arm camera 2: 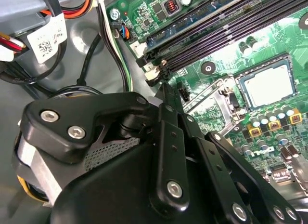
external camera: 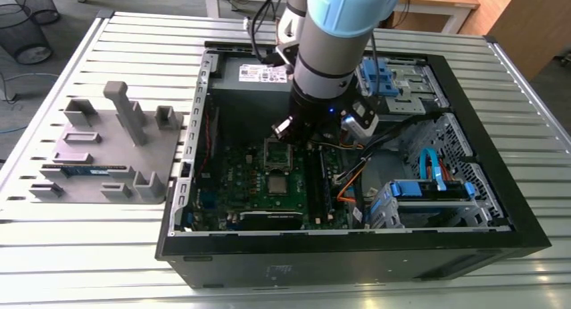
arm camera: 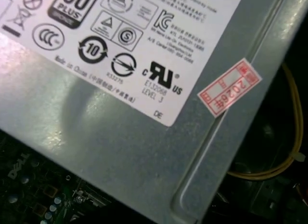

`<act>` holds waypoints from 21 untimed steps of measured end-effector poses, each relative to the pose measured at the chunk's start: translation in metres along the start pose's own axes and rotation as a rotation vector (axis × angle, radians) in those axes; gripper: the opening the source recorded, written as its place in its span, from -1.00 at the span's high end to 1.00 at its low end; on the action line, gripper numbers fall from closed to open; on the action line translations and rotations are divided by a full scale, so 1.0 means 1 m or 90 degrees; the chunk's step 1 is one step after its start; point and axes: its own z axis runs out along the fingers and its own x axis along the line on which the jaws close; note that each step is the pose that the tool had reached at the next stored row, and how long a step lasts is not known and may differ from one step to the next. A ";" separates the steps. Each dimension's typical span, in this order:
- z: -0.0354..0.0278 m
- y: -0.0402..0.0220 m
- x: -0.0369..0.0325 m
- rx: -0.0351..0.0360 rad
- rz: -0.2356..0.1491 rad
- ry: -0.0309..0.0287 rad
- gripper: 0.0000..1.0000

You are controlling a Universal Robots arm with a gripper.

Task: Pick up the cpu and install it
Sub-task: 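Close the cpu cover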

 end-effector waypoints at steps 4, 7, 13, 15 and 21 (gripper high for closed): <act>-0.0032 -0.0007 0.0005 -0.0001 -0.001 0.0001 0.79; -0.0057 -0.0010 0.0007 -0.0001 -0.002 0.0002 0.79; -0.0087 -0.0014 0.0010 -0.0003 -0.004 0.0002 0.79; -0.0090 -0.0016 0.0012 -0.0001 -0.004 0.0004 0.79; -0.0122 -0.0020 0.0015 -0.0003 -0.006 0.0006 0.79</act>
